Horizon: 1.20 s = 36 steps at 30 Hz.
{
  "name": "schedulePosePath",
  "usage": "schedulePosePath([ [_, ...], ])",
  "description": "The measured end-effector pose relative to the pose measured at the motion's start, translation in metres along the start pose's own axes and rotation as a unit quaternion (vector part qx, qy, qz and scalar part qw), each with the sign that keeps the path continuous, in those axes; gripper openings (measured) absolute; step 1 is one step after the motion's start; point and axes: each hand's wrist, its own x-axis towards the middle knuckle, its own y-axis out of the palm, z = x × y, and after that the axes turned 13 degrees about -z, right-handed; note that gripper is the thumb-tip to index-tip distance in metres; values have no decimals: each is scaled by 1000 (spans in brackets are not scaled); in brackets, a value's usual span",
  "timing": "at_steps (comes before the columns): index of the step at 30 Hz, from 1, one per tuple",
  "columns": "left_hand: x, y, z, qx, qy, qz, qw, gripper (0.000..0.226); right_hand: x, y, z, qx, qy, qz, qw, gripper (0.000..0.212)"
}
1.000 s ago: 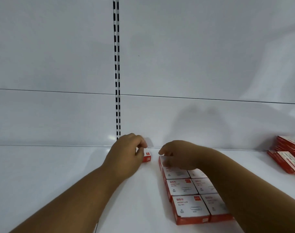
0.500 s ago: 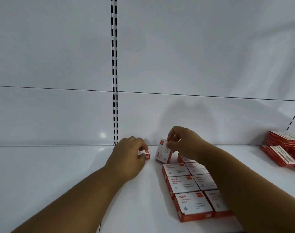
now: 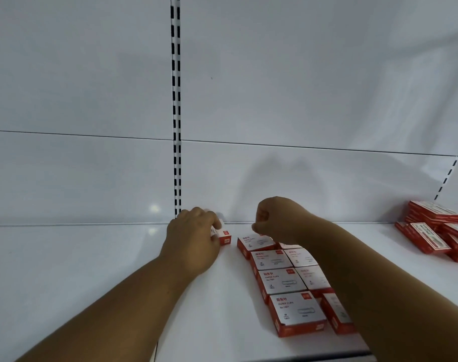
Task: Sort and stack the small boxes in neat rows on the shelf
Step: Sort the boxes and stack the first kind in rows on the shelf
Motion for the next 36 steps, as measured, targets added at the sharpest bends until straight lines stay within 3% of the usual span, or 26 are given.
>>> schedulePosePath([
  [3, 4, -9, 7, 48, -80, 37, 995, 33, 4, 7, 25, 19, -28, 12, 999, 11],
  [8, 0, -12, 19, 53, -131, 87, 986, 52, 12, 31, 62, -30, -29, 62, 997, 37],
  [13, 1, -11, 21, 53, -122, 67, 989, 49, 21, 45, 70, -43, 16, 53, 998, 23],
  [16, 2, -12, 23, -73, -152, 36, 985, 48, 22, 41, 69, 8, 57, 50, 997, 17],
  [18, 2, -15, 21, -159, -159, 22, 974, 57, 23, 40, 63, 76, 87, 25, 993, 25],
  [22, 5, -17, 17, -243, -159, -4, 957, 72, 19, 38, 50, 233, 126, -13, 964, 31],
  [26, 5, -19, 8, -306, -196, 16, 931, 79, 16, 20, 27, 349, 137, -36, 926, 37],
  [31, 16, -19, -8, -295, -198, 41, 934, 72, 10, -12, -17, 358, 117, -63, 924, 23],
  [36, 32, -13, -44, -240, -163, 139, 947, 67, 7, -29, -55, 347, 106, -12, 932, 20],
])
